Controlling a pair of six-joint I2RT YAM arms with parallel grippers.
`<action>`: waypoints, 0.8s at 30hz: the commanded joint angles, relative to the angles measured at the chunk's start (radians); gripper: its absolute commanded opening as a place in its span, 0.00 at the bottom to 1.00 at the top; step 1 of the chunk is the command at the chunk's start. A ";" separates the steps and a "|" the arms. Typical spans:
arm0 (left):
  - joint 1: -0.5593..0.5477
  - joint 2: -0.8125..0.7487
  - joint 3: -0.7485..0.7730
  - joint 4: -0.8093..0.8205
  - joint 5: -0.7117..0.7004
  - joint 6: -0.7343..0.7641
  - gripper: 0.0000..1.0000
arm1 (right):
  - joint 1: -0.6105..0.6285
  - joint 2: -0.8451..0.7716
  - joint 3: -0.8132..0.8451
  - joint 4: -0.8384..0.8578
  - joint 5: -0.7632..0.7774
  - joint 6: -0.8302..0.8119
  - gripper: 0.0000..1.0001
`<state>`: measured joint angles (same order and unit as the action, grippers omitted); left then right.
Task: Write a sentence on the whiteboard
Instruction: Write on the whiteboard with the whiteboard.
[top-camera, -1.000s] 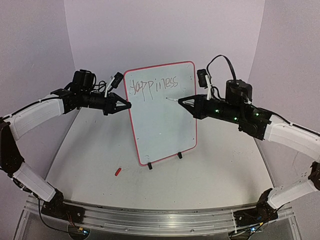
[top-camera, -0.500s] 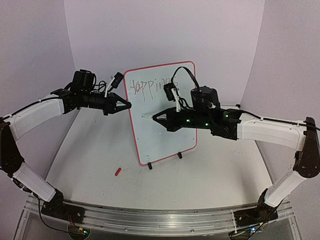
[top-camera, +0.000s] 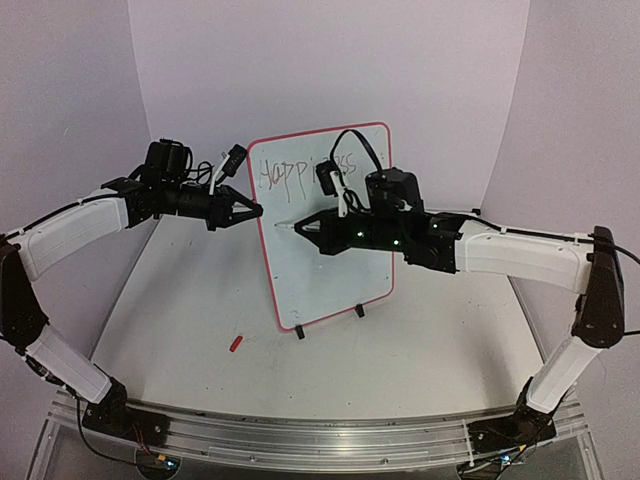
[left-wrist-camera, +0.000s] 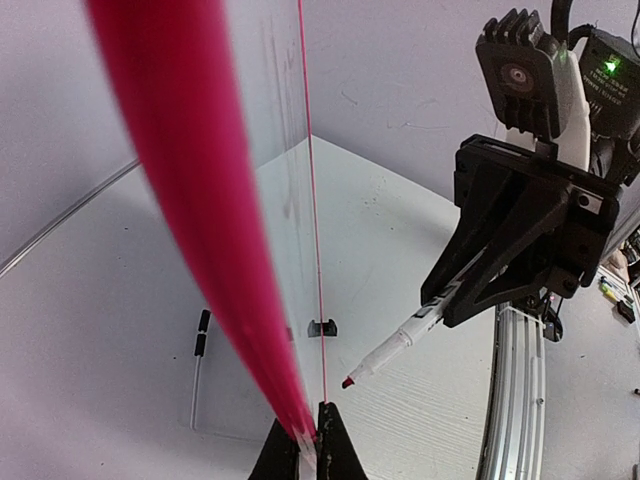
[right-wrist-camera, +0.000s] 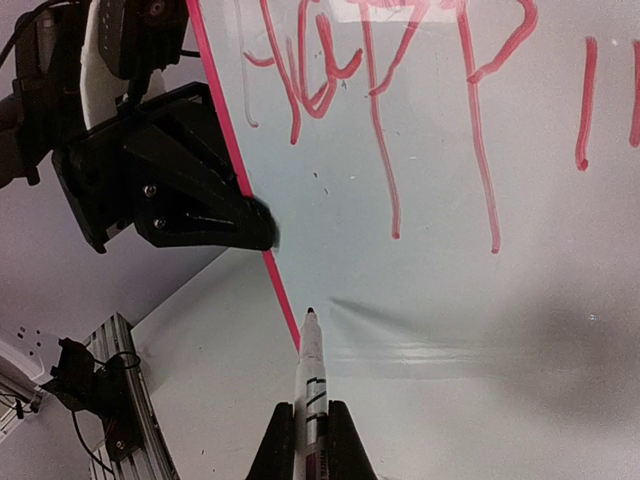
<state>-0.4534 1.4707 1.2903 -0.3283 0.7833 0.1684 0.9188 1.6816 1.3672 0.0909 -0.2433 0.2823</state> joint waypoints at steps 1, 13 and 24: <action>-0.028 0.019 -0.025 -0.170 -0.029 0.077 0.00 | 0.000 0.023 0.048 0.043 0.056 0.016 0.00; -0.028 0.020 -0.025 -0.170 -0.027 0.077 0.00 | 0.000 0.026 0.003 0.027 0.108 0.065 0.00; -0.029 0.020 -0.025 -0.170 -0.027 0.077 0.00 | -0.001 0.004 -0.065 0.021 0.087 0.099 0.00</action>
<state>-0.4534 1.4704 1.2903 -0.3279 0.7811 0.1646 0.9218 1.6997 1.3142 0.1042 -0.1800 0.3681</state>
